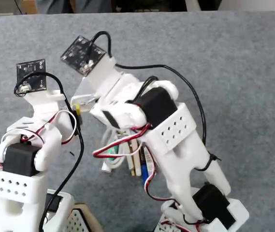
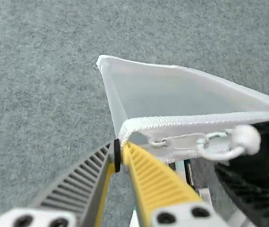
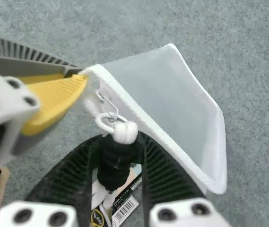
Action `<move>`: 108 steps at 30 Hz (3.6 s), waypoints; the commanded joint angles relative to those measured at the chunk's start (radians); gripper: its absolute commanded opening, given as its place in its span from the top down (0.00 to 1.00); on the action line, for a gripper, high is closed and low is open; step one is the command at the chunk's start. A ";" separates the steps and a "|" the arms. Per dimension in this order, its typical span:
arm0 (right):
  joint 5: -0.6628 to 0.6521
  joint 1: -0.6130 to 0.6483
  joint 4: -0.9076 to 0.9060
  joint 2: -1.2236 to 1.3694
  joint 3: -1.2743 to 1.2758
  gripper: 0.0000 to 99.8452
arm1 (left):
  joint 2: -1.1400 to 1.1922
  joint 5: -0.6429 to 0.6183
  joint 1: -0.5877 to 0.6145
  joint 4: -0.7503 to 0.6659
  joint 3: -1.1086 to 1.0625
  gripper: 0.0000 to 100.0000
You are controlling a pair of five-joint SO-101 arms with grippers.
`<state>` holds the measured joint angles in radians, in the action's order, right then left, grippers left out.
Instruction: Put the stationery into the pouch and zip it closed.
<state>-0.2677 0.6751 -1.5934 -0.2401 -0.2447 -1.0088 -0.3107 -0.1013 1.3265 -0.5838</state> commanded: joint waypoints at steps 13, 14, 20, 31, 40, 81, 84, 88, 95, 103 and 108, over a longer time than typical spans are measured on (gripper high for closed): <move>0.003 -0.218 -0.018 -0.018 -0.041 0.99 | -0.011 -0.002 -0.002 0.049 0.058 0.97; 0.003 -0.227 -0.018 -0.018 -0.042 0.99 | -0.011 -0.002 -0.002 0.049 0.059 0.97; 0.008 -0.284 -0.018 -0.018 -0.042 0.99 | -0.011 -0.002 -0.002 0.049 0.059 0.97; 0.008 -0.353 -0.018 -0.018 -0.042 0.99 | -0.009 -0.002 -0.005 0.049 0.058 0.97; 0.008 -0.379 -0.018 -0.018 -0.042 0.99 | -0.005 -0.002 -0.007 0.046 0.058 0.97; -0.078 -0.012 -0.173 -0.521 0.240 0.64 | -0.003 -0.138 -0.200 0.431 0.437 0.97; -0.115 0.041 -0.172 -0.631 0.375 0.64 | -0.002 -0.141 -0.200 0.428 0.437 0.97; -0.167 0.051 -0.170 -0.745 0.490 0.64 | -0.002 -0.143 -0.200 0.408 0.437 0.97; -0.167 0.049 -0.169 -0.786 0.550 0.64 | 0.000 -0.138 -0.200 0.414 0.415 0.97; -0.086 0.049 -0.118 -0.786 0.831 0.64 | -0.008 -0.135 -0.070 0.408 0.148 0.97; -0.066 0.049 -0.023 -0.785 0.966 0.64 | -0.009 -0.061 0.067 0.379 0.099 0.97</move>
<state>-0.3475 0.7165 -1.6732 -1.0134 0.6820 -1.0073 -0.4166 -0.0982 1.7407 -0.4856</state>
